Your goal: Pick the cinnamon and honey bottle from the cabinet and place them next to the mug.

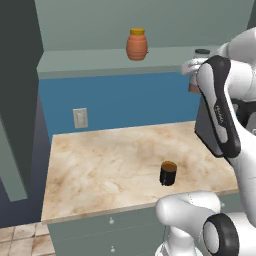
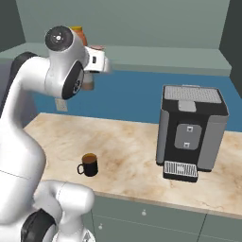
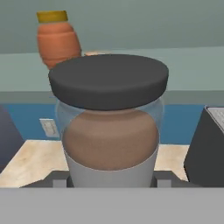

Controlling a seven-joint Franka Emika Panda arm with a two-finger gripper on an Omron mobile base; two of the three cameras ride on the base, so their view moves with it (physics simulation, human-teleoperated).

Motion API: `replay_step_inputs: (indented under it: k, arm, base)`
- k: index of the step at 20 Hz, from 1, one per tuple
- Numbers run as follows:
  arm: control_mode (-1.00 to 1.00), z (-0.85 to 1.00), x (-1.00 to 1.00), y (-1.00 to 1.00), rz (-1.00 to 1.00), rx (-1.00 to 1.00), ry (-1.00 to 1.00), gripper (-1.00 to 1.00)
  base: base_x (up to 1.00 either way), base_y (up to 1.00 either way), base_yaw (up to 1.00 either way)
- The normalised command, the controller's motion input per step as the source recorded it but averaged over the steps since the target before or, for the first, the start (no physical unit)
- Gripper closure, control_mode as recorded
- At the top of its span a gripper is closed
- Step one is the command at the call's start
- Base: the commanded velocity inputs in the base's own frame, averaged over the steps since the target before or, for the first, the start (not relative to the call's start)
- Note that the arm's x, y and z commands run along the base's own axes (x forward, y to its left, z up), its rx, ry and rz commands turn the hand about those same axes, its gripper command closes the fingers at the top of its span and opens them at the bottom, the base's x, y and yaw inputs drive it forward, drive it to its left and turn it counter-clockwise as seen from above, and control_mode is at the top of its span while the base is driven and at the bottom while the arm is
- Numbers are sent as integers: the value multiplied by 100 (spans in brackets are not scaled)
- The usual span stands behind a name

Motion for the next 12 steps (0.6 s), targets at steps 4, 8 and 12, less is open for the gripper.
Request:
replay_step_inputs:
  k: [4,8,12]
  arm:
    - [-100,-53,-76,-11,25,0,-1,100]
    - [-100,-34,-33,-27,34,0,0,100]
    - [-100,-14,-19,-38,39,-1,0,100]
  base:
    - [0,0,0]
    - [0,0,0]
    - [0,0,0]
